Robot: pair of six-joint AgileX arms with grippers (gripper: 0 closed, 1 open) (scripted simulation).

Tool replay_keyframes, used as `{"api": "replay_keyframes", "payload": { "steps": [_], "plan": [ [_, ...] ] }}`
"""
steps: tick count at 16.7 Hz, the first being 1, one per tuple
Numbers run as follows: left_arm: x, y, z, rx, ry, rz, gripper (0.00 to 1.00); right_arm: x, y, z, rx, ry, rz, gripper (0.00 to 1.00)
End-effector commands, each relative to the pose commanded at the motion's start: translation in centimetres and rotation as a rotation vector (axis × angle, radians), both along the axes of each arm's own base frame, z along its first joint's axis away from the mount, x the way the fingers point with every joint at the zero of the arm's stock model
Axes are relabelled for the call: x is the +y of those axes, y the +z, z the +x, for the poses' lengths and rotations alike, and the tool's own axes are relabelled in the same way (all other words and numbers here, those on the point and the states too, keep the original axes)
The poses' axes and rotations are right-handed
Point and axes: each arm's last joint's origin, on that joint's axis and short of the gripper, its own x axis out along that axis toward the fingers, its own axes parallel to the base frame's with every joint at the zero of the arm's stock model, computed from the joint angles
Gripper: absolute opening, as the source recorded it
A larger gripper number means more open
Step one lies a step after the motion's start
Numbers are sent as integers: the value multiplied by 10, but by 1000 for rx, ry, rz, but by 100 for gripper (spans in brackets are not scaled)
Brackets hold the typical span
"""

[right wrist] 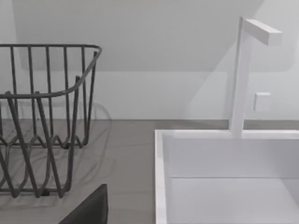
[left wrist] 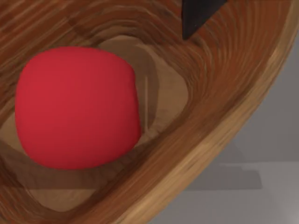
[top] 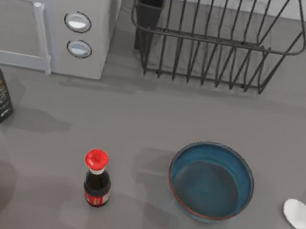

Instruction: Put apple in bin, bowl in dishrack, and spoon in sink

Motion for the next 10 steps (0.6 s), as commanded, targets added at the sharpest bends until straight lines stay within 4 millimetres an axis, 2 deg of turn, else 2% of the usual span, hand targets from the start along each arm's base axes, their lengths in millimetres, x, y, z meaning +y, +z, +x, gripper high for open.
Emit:
{"api": "replay_keyframes", "payload": {
  "steps": [6,10],
  "plan": [
    [0,-1,-2,-3,-12,-1,100,0,0,0,0,0,0,100],
    [-1,-6,-19,-105,-137,-1,100,0,0,0,0,0,0,100]
  ]
}}
